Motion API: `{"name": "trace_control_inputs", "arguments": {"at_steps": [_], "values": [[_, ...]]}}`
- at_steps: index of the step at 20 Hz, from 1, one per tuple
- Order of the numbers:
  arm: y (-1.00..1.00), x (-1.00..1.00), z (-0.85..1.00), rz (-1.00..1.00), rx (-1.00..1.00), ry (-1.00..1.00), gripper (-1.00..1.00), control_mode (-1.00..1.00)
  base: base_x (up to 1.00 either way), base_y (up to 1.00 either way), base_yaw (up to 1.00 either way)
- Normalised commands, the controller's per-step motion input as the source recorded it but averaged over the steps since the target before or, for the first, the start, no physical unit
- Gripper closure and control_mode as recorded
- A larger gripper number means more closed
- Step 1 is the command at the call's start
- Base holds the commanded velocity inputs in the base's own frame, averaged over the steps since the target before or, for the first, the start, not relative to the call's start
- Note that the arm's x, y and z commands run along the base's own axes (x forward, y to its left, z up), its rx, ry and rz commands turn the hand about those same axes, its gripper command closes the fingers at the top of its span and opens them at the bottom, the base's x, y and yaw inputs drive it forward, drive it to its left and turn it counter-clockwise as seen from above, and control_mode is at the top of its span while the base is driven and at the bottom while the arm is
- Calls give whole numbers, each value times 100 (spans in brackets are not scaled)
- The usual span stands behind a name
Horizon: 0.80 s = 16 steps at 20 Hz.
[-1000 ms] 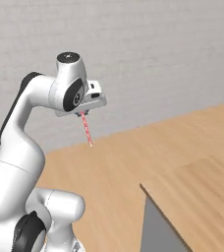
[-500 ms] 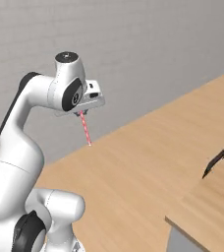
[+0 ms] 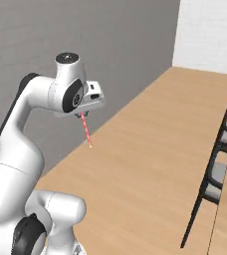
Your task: Take a straw from the drawer in front and place it inside the glass cup on the dining counter.
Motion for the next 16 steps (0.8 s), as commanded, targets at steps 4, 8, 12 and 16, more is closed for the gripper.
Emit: {"name": "trace_control_inputs", "arguments": {"at_steps": [4,8,12,16], "values": [[0,0,0,0,0,0,100,100,93,44,-53],[0,0,0,0,0,0,100,100,94,49,-53],[0,0,0,0,0,0,100,100,96,53,-53],[0,0,0,0,0,0,100,100,96,53,-52]]}}
